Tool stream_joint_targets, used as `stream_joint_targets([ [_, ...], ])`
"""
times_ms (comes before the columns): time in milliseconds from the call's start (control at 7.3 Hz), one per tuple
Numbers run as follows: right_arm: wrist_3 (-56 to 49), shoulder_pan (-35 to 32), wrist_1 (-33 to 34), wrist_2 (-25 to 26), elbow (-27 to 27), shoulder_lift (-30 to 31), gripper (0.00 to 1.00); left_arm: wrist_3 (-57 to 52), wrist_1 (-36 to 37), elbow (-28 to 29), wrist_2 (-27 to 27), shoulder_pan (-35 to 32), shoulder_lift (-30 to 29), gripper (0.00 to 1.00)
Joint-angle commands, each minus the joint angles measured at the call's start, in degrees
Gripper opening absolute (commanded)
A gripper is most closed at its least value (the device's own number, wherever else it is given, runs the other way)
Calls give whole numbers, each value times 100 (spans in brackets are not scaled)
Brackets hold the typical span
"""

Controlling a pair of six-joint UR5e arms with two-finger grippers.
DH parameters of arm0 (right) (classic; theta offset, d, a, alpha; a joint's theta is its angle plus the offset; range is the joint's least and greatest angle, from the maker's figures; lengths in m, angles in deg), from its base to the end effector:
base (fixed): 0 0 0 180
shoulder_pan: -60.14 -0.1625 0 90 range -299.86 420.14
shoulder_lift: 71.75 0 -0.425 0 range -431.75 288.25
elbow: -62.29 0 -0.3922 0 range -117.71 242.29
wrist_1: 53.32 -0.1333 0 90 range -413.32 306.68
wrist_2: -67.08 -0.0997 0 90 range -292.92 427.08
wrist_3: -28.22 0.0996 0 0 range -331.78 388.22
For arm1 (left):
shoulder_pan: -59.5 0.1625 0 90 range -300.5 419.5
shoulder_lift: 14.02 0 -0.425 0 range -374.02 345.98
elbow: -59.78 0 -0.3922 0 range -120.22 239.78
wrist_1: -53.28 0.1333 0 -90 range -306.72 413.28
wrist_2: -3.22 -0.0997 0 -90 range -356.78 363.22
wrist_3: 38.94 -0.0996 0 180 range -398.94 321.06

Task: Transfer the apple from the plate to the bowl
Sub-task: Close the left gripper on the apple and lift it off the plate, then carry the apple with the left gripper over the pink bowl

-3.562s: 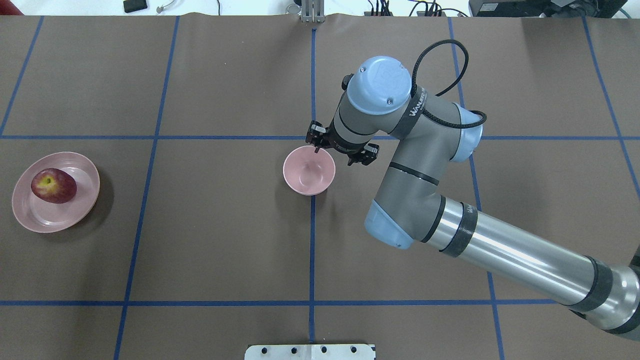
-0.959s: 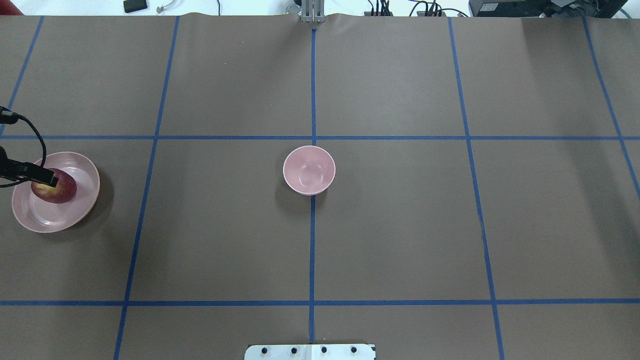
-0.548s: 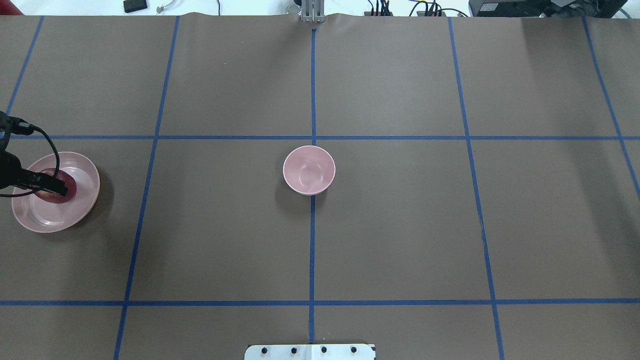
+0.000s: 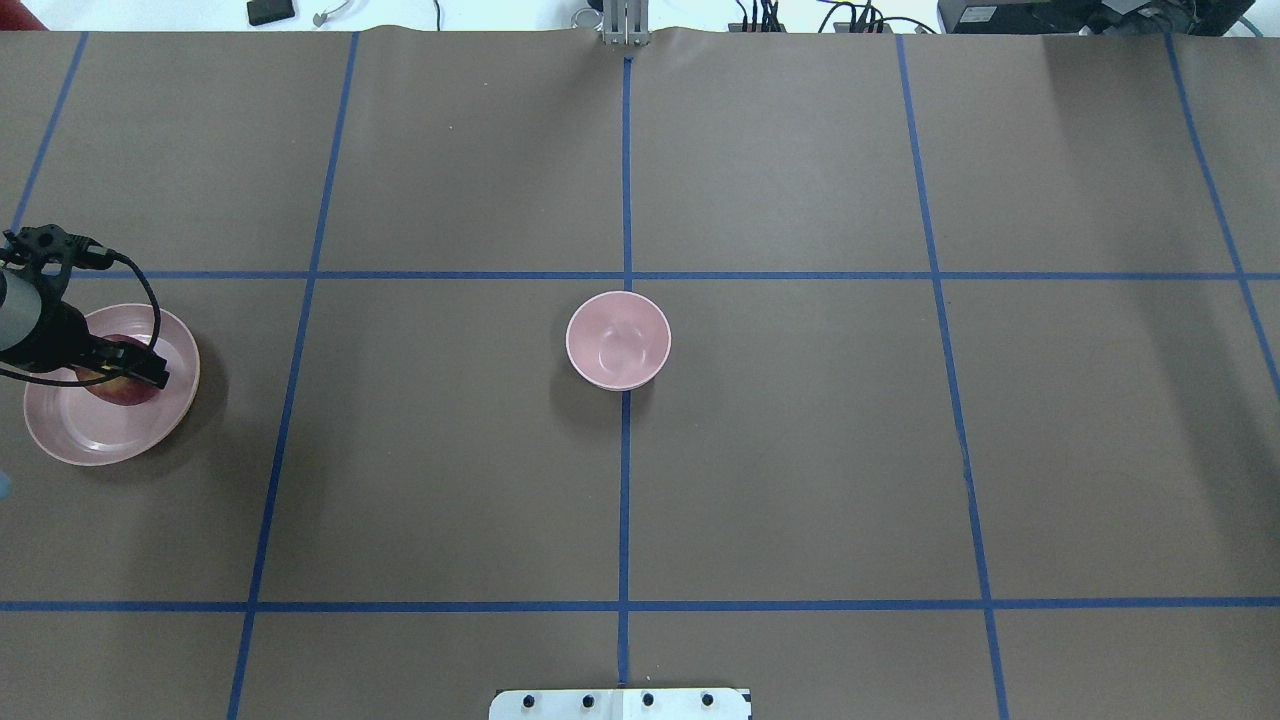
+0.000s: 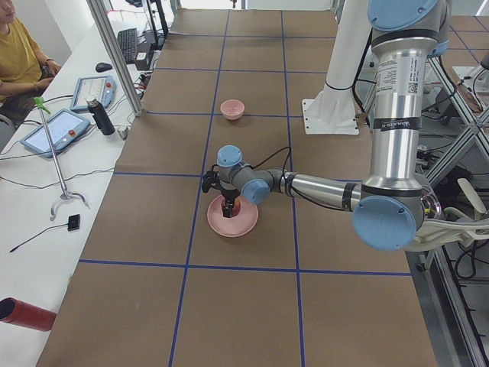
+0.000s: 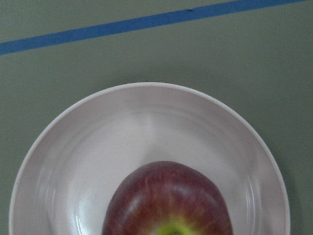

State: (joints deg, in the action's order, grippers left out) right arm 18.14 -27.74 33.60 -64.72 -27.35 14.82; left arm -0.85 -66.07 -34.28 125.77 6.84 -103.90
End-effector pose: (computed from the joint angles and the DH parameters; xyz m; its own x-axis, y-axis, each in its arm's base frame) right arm 0.0475 -0.5263 0.6289 0.7244 -0.2713 0.6337 0.1661 0.9609 0.2215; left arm 0.2519 -0.4616 0.5760 0.6992 0.1772 -0.6926 -0.0961 0.9833 0.1545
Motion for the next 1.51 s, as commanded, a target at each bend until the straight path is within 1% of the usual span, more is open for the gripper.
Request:
stream_joint_targets([
  [0, 5, 0, 0, -3, -2, 0, 100, -20, 0, 28, -3, 1, -20, 51],
  [137, 5, 0, 0, -12, -10, 0, 100, -29, 0, -33, 6, -25, -11, 23],
  [274, 5, 0, 0, -21, -19, 9, 100, -55, 52, -234, 58, -95, -3, 5],
  [411, 14, 0, 0, -21, -19, 9, 100, -55, 296, -497, 84, -226, -29, 3],
  [548, 5, 0, 0, -21, -19, 9, 100, -21, 1169, -900, 67, -236, -412, 3],
  [685, 5, 0, 0, -12, -10, 35, 100, 49, 2117, -1165, 15, -236, -973, 4],
  [822, 14, 0, -9, -21, -36, 61, 100, 276, 2596, -1185, 14, -202, -1500, 4],
  [959, 14, 0, -9, -12, -37, 61, 100, 975, 2732, -1124, 14, 8, -2054, 4],
  [1096, 14, 0, -9, -12, -37, 61, 100, 1556, 2985, -1054, -3, 436, -2590, 4],
  [1233, 14, 0, 0, -12, -37, 70, 100, 2258, 3092, -714, -395, 832, -3309, 5],
  [1370, 14, 0, 0, -12, -28, 70, 100, 2839, 3093, -232, -712, 1254, -3916, 5],
])
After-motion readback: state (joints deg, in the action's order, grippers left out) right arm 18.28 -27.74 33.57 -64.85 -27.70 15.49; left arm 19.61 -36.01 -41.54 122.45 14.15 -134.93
